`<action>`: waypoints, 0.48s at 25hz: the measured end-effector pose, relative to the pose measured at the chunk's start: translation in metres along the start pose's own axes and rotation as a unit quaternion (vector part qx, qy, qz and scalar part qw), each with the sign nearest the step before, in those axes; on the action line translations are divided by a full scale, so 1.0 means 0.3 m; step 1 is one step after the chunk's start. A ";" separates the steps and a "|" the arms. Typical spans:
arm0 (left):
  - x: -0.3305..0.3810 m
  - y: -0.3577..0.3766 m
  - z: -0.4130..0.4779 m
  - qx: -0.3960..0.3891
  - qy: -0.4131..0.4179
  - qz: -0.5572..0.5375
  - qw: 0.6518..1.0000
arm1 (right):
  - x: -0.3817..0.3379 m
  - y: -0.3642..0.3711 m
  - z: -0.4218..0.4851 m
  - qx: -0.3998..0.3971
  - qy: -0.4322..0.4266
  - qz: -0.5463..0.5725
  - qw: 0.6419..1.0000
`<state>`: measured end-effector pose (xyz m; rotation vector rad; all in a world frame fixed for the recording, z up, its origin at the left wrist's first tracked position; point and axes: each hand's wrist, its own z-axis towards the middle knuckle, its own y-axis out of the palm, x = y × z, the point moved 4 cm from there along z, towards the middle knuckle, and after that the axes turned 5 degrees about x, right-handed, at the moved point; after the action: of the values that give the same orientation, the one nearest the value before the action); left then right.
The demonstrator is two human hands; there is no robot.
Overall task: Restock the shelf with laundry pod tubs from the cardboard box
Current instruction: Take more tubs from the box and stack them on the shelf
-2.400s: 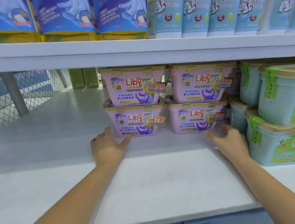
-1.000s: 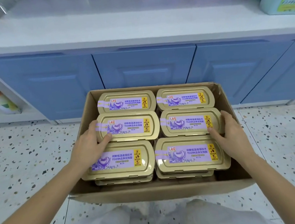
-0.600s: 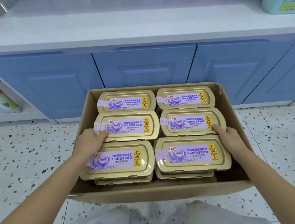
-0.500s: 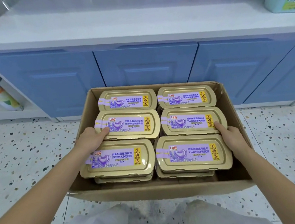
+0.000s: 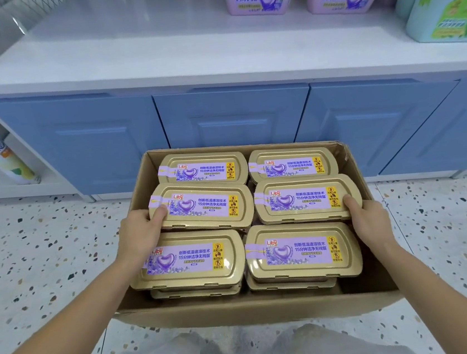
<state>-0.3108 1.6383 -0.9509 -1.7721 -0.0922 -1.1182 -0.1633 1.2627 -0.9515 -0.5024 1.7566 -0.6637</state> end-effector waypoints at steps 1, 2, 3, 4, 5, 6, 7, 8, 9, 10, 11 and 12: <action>0.015 -0.014 -0.008 0.016 0.014 0.000 1.000 | -0.027 -0.022 0.001 0.011 -0.011 -0.003 1.000; 0.035 -0.030 -0.010 0.029 0.025 -0.006 0.999 | -0.065 -0.049 0.000 0.019 -0.022 -0.003 1.000; 0.056 -0.048 -0.006 0.038 0.032 -0.015 0.999 | -0.105 -0.076 0.001 0.024 -0.033 0.000 0.999; 0.080 -0.067 0.000 0.044 0.038 -0.024 0.998 | -0.148 -0.103 0.007 0.029 -0.046 0.006 0.999; 0.106 -0.088 0.009 0.043 0.041 -0.037 0.998 | -0.194 -0.130 0.019 0.032 -0.060 0.012 0.998; 0.133 -0.111 0.021 0.041 0.042 -0.055 0.997 | -0.240 -0.157 0.028 0.035 -0.071 0.017 0.997; 0.165 -0.140 0.039 0.040 0.041 -0.074 0.996 | -0.288 -0.186 0.035 0.042 -0.078 0.022 0.996; 0.201 -0.171 0.058 0.042 0.040 -0.091 0.994 | -0.332 -0.213 0.047 0.048 -0.081 0.032 0.995; 0.243 -0.203 0.076 0.046 0.039 -0.106 0.993 | -0.376 -0.241 0.058 0.055 -0.085 0.045 0.994; 0.289 -0.239 0.094 0.053 0.043 -0.115 0.991 | -0.425 -0.268 0.068 0.057 -0.091 0.054 0.993; 0.330 -0.274 0.117 0.060 0.049 -0.121 0.990 | -0.476 -0.293 0.073 0.059 -0.098 0.062 0.992; 0.371 -0.309 0.144 0.069 0.055 -0.127 0.988 | -0.526 -0.318 0.087 0.062 -0.106 0.075 0.990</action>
<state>-0.2678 1.6727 -0.8102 -1.6033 -0.3286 -1.3560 -0.0950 1.2869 -0.7799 -0.3395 1.5270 -0.5872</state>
